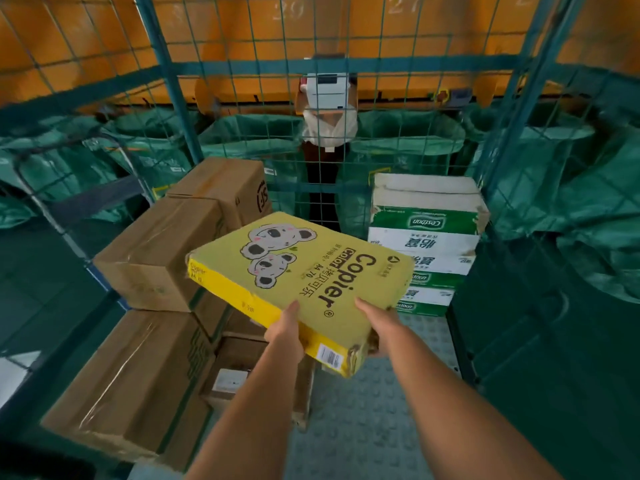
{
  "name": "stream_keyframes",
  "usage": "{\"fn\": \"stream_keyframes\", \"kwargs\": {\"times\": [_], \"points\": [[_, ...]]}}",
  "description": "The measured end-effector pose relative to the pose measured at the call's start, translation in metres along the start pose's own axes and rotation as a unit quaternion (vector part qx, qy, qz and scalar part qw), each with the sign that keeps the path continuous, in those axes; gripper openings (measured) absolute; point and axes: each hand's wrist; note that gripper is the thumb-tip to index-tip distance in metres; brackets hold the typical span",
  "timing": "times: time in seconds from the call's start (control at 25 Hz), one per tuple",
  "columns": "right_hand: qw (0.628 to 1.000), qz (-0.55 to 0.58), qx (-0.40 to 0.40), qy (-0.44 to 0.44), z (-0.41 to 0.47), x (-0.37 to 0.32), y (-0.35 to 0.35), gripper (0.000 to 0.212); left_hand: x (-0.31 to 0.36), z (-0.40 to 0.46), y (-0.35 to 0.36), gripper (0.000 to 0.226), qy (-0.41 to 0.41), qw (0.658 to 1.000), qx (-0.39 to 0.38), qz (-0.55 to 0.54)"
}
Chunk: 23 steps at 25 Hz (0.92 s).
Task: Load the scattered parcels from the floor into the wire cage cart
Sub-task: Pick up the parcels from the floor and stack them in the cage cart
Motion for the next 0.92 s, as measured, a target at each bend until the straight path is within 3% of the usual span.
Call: {"fn": "stream_keyframes", "kwargs": {"times": [0.16, 0.36, 0.48, 0.6, 0.72, 0.84, 0.92], "points": [[0.998, -0.067, 0.001, 0.015, 0.012, -0.033, -0.005, 0.050, 0.040, 0.033, -0.008, 0.071, -0.029, 0.999, -0.040, 0.014], [0.984, -0.167, 0.022, 0.064, 0.050, -0.048, 0.006, 0.048, 0.083, 0.099, -0.052, 0.065, -0.075, 0.997, 0.026, 0.002], [0.981, -0.172, 0.064, 0.066, 0.088, -0.042, 0.025, 0.052, 0.099, 0.144, -0.058, 0.065, -0.079, 0.995, 0.038, 0.038], [0.974, -0.184, 0.069, 0.116, 0.105, -0.037, 0.039, 0.043, 0.104, 0.188, -0.054, 0.067, -0.089, 0.992, 0.066, 0.065], [0.972, -0.140, 0.067, 0.179, 0.129, -0.032, 0.039, 0.045, 0.105, 0.198, -0.036, 0.055, -0.066, 0.996, 0.034, 0.052], [0.978, -0.095, 0.098, 0.157, 0.167, -0.033, 0.034, 0.052, 0.097, 0.228, -0.015, 0.035, -0.065, 0.996, -0.019, 0.054], [0.976, -0.103, 0.153, 0.119, 0.201, -0.035, 0.027, 0.062, 0.093, 0.253, -0.001, 0.044, -0.083, 0.996, -0.008, 0.040]]}}
Point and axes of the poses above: each hand's wrist, its own z-axis towards the middle knuckle, its own y-axis out of the palm, x = y × z, and after that the axes turned 9 degrees about -x, right-handed
